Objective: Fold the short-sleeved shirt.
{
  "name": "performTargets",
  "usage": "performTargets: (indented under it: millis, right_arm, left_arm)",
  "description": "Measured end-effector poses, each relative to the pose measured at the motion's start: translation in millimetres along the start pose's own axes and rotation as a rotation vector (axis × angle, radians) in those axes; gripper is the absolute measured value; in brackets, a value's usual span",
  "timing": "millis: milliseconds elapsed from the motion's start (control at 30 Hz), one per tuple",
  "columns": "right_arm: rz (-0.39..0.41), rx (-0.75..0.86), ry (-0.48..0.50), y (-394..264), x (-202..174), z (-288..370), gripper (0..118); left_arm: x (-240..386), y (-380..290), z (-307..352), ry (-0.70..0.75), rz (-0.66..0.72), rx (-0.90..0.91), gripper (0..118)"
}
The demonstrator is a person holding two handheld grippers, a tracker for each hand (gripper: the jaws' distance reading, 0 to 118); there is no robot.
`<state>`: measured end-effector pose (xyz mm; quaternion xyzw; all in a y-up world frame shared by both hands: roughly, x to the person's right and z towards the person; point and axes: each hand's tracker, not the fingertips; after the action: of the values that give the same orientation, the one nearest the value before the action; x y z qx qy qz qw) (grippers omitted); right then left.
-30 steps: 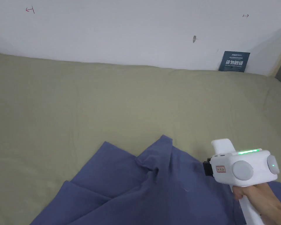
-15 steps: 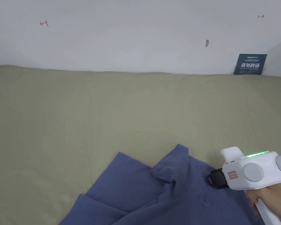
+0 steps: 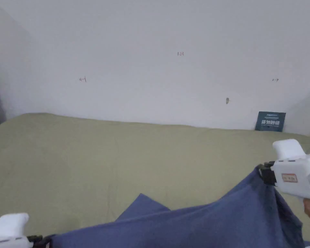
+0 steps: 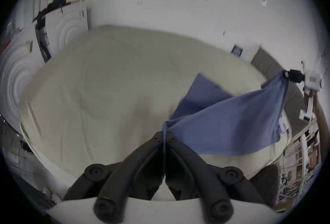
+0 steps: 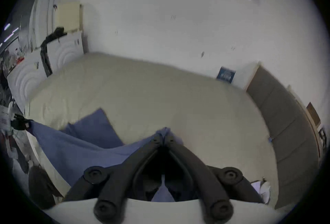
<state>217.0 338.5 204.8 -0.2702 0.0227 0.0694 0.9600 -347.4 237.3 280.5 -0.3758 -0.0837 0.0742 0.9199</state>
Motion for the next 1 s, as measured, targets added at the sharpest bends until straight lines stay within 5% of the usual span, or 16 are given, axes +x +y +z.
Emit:
performTargets:
  millis: [167, 433, 1000]
  right_arm:
    - [-0.024, 0.153, -0.084, 50.5, 25.8, 85.0, 0]
    - [-0.064, 0.288, -0.234, 106.6, 50.5, 170.1, 0]
    - [-0.098, 0.355, -0.296, 218.8, 88.1, 97.7, 0]
  left_arm:
    - [43.1, 84.1, 37.3, 0.031, -0.103, 0.141, 0]
    - [102.3, 214.8, 61.2, 0.031, -0.07, 0.211, 0]
    - [153.5, 348.7, 56.0, 0.262, -0.223, 0.365, 0]
